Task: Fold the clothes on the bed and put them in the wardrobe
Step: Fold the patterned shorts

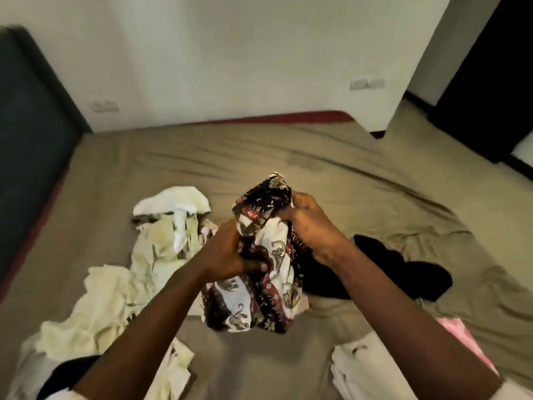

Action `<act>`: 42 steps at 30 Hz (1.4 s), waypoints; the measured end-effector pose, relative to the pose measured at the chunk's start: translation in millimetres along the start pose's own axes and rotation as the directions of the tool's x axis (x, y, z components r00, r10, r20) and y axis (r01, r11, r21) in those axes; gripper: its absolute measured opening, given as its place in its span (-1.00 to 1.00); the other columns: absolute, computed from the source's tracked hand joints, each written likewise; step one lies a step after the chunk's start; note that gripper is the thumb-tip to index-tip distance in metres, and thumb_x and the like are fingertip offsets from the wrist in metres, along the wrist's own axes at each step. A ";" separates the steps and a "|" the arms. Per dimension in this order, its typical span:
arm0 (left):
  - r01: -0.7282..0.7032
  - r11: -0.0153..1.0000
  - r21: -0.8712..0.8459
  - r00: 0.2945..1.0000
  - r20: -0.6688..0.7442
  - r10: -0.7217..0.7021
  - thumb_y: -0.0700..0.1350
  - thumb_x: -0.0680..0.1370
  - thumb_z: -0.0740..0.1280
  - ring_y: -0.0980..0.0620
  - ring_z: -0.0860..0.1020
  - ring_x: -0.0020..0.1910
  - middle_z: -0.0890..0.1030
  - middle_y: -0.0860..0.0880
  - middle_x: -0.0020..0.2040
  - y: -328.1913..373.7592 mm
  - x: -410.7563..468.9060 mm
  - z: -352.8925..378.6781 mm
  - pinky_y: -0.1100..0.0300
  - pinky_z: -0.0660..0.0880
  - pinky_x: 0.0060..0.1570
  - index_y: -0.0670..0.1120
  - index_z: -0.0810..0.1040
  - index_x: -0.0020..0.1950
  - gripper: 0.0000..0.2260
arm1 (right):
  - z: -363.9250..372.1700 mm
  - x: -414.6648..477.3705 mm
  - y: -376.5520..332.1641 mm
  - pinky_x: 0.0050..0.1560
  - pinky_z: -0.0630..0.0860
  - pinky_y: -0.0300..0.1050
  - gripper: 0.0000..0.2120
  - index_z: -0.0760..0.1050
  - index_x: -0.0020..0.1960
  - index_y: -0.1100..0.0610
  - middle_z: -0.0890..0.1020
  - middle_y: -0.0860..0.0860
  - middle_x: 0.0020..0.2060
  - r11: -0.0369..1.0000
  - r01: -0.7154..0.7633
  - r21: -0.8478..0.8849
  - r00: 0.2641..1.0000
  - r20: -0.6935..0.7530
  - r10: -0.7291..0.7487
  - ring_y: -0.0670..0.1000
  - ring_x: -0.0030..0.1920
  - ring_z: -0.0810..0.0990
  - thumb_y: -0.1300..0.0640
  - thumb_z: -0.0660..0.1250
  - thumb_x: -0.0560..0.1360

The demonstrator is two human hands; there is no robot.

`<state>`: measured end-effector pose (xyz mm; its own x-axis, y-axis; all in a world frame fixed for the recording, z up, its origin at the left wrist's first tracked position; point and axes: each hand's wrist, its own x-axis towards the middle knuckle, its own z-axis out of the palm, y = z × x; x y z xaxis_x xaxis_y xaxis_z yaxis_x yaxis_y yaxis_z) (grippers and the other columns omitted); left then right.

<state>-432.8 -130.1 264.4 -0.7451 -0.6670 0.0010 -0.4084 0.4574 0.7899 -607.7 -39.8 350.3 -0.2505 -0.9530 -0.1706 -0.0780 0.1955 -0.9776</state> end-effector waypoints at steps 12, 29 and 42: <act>0.259 0.912 -0.317 0.882 -0.307 -0.357 -0.29 0.64 0.28 -0.12 0.65 -0.14 0.71 -0.15 -0.16 132.6 -1.0 -73.4 -0.01 0.56 -0.03 -0.22 0.67 -0.05 -0.82 | -92.5 -16.5 -169.1 0.43 0.42 0.25 -0.33 0.29 0.54 -0.06 0.58 -0.02 0.37 0.905 0.397 0.151 0.917 -0.109 -0.384 0.06 0.36 0.55 -0.30 0.35 0.53; 0.153 0.967 0.202 0.863 -0.504 -0.031 0.31 0.53 0.42 0.11 0.49 0.37 0.50 0.10 0.43 274.3 -62.4 -38.2 -0.05 0.52 0.33 0.13 0.42 0.50 -0.40 | -84.7 -75.2 -90.6 -0.27 0.58 -0.20 -0.85 0.66 0.10 0.14 0.75 0.13 -0.10 0.959 0.227 0.169 0.918 0.291 -0.268 0.03 -0.17 0.71 0.21 0.46 0.53; 0.049 0.891 0.452 0.674 -0.674 0.304 0.07 0.53 0.51 0.15 0.67 -0.13 0.70 0.11 -0.13 327.8 -91.5 -54.4 0.00 0.68 -0.08 0.03 0.67 0.04 -0.83 | -83.3 -94.7 -121.8 0.45 0.38 0.25 -0.38 0.48 0.49 0.09 0.55 0.22 0.40 0.880 0.012 0.475 0.667 0.652 -0.361 0.22 0.39 0.53 -0.26 0.31 0.57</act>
<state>-469.7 48.9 556.6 -0.2709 -0.7063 0.6540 -0.6387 0.6402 0.4269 -654.9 45.8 495.7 0.4906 -0.8569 0.1584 0.3863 0.0509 -0.9210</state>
